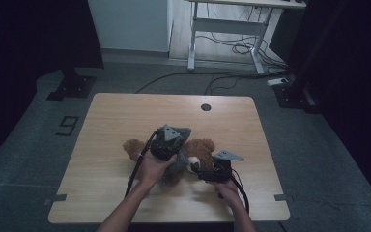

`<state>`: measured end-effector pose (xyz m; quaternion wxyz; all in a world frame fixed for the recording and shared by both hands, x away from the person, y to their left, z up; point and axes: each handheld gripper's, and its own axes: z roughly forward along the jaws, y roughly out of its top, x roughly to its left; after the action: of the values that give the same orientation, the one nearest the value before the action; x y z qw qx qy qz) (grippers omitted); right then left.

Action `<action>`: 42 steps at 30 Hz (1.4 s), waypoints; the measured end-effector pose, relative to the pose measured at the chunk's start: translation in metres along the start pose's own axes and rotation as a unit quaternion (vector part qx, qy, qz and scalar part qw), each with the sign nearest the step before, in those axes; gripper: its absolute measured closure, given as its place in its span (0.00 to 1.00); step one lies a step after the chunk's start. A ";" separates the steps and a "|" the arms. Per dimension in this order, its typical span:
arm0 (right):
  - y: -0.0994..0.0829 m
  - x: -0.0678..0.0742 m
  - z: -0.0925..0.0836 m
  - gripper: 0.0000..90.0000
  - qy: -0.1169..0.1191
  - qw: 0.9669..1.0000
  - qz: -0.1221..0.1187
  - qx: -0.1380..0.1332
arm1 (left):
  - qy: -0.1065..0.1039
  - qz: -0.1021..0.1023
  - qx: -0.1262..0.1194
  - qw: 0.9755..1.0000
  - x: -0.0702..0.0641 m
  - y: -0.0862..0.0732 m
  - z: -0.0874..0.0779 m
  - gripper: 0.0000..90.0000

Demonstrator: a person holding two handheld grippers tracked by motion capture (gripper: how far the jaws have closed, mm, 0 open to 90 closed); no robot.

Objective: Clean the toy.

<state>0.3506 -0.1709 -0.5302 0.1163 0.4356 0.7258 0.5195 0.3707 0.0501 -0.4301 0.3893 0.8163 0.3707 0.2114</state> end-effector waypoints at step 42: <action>0.000 0.000 0.000 0.14 0.001 1.000 0.001 -0.003 | 0.007 -0.019 0.023 1.000 0.015 -0.011 0.013 0.88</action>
<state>0.3510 -0.1708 -0.5307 0.1169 0.4353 0.7240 0.5222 0.3841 0.0603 -0.4462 0.3714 0.8162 0.3942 0.2011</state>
